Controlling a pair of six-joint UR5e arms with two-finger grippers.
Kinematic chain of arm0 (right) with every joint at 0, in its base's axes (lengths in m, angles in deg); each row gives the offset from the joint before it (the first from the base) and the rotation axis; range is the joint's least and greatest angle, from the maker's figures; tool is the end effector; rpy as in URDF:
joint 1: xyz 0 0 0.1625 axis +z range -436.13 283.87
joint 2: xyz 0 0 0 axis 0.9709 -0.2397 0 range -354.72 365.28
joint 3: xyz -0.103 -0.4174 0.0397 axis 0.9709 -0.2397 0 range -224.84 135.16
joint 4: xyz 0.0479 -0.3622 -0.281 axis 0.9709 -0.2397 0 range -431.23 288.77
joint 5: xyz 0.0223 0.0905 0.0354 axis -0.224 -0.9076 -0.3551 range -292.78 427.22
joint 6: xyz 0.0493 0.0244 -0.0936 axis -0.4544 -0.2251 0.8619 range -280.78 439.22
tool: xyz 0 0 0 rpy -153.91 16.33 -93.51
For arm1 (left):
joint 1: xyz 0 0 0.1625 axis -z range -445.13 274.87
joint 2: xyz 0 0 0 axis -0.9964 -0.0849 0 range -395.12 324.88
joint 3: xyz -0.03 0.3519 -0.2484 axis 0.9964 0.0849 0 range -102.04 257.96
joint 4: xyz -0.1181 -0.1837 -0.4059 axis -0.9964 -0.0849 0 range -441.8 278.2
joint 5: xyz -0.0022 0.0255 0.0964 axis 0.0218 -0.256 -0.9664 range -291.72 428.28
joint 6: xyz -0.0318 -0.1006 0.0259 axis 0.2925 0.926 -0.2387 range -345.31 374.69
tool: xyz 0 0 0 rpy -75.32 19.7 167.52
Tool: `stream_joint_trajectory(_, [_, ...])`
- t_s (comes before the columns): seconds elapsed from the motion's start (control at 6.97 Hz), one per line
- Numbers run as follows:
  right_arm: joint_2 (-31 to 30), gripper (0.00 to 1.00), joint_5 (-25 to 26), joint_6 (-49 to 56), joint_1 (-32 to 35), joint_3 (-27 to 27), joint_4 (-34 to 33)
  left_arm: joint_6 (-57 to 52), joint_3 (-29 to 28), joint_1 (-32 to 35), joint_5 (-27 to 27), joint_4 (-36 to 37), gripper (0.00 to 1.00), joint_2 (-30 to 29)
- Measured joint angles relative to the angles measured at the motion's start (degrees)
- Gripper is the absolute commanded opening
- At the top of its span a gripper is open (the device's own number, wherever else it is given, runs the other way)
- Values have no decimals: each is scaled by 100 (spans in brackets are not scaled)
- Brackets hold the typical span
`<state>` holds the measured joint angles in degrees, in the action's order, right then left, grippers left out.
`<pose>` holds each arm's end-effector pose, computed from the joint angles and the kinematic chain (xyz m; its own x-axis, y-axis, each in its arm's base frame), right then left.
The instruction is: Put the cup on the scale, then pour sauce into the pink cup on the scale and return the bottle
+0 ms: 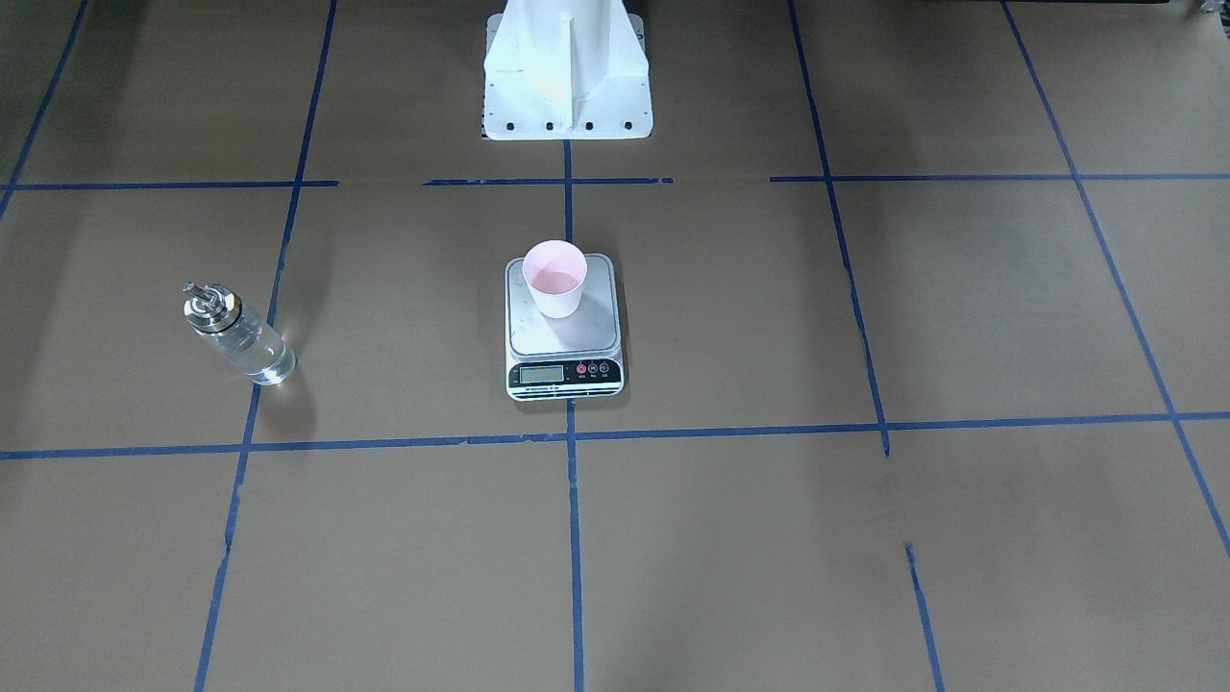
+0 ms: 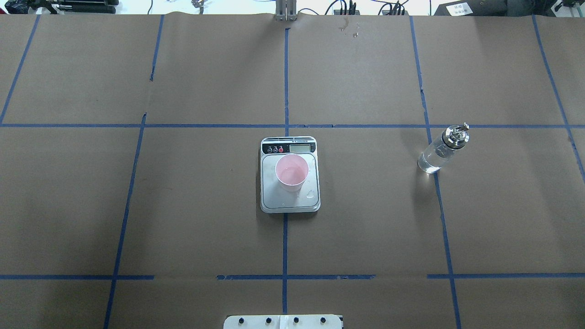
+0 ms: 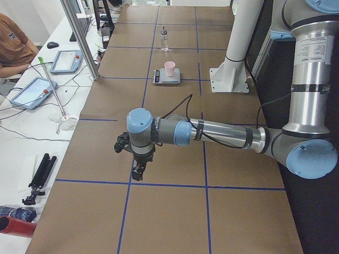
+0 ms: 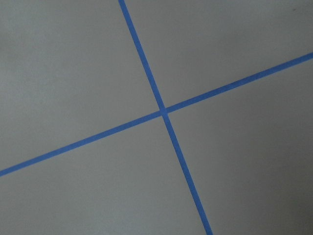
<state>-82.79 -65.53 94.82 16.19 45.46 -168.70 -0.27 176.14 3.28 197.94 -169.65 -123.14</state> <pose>0.0817 -0.5446 0.6653 0.7151 -0.1794 0.6756 0.1578 0.9830 0.0940 -0.0493 -0.5307 0.6228 0.7351 0.3216 -0.5968 -0.2252 0.9462 0.2324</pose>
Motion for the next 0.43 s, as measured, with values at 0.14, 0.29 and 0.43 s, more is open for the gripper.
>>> stream_joint_trajectory(0.14, [-46, 100, -221, -218, 3, -7, 95, -2, -91, 0, 9, -7, 100, 83])
stream_joint_trajectory(0.29, [-68, 100, -326, -418, 4, 13, 132, -1, -149, 0, 15, -11, 100, 153])
stream_joint_trajectory(0.43, [-75, 100, -366, -713, 4, 78, 151, -4, -177, 0, 21, -20, 100, 214])
